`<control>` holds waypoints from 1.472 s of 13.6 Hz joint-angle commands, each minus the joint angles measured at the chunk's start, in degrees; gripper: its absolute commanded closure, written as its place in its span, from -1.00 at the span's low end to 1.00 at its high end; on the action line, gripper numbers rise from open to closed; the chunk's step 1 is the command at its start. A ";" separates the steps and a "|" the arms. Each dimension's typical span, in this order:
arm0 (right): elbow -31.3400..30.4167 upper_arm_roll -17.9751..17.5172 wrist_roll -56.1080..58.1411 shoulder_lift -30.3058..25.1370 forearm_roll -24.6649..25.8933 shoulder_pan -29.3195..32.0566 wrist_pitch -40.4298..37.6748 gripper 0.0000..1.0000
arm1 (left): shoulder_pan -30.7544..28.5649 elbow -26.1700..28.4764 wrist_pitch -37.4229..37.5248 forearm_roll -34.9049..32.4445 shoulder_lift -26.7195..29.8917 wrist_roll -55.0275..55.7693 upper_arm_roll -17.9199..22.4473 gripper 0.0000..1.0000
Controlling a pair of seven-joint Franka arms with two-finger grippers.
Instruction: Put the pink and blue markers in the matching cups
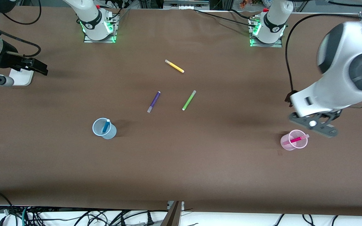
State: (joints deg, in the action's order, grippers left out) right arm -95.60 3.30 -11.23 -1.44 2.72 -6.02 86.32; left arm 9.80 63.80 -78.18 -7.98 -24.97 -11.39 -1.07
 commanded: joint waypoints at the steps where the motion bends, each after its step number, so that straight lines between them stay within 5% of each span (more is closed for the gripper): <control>1: -2.49 -1.19 1.30 -2.87 -2.70 3.80 2.10 -0.98 | -4.87 13.94 -4.50 7.16 10.25 9.33 -0.34 -1.00; 4: -1.96 -1.63 1.83 -2.86 -6.06 6.11 2.19 -0.98 | -5.23 24.24 -11.81 7.10 19.49 15.34 -0.34 -1.00; 10: 1.38 -1.81 1.83 -2.60 -5.97 6.11 -1.07 -0.99 | -8.31 38.49 -24.31 7.54 26.36 15.60 -0.60 -1.00; 20: 1.65 -2.60 1.65 -2.42 -5.88 5.93 -0.98 -0.99 | -7.51 35.43 -19.12 6.92 25.76 16.84 -1.39 -1.00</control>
State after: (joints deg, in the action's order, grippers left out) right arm -94.70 1.34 -10.15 -3.70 -2.41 -0.96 86.30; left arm 2.15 100.29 -98.64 -1.54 0.61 5.80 -2.23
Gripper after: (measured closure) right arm 0.004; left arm 0.000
